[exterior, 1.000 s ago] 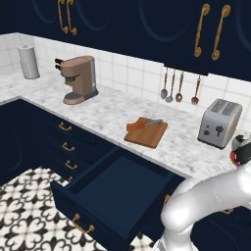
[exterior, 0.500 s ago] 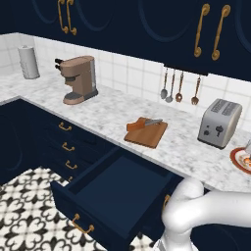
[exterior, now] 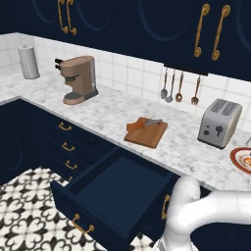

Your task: Pick up the knife from the drawer and place it on the cutting board. Then place the meat from the plate to the cutting board.

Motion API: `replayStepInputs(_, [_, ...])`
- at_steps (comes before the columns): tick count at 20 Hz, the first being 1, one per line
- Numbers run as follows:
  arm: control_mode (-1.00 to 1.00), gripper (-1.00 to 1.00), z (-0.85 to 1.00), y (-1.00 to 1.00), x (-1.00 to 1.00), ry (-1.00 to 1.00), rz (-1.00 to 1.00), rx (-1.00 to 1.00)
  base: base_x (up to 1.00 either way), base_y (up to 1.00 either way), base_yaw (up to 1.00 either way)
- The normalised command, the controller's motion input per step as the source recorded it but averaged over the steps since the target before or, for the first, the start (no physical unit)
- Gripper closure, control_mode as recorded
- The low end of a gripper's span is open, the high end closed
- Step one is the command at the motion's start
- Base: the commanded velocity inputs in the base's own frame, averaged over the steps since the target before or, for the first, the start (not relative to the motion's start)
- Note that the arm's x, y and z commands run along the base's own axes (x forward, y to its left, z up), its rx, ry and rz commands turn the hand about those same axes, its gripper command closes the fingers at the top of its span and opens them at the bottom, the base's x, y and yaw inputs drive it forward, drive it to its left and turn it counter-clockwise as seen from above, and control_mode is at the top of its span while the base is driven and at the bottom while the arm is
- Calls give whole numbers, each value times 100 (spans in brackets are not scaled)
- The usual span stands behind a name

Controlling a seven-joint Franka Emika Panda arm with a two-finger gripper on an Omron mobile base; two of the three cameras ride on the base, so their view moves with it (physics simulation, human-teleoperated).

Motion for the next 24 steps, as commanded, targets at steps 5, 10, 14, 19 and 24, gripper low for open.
replayStepInputs(5, [-100, -100, -1, 31, 0, 22, -8, 3, 0, 0, 0])
replayStepInputs(10, [-100, -100, -23, 3, 0, 10, -13, 0, 0, 0, 0])
replayStepInputs(14, [-100, -100, -30, 15, 0, 8, -11, 1, 0, 0, 0])
replayStepInputs(19, [-100, -100, -7, 2, 9, 5, -12, 1, 0, 0, 0])
replayStepInputs(24, [-100, -100, -7, 11, 0, 6, -13, 0, 0, 0, 0])
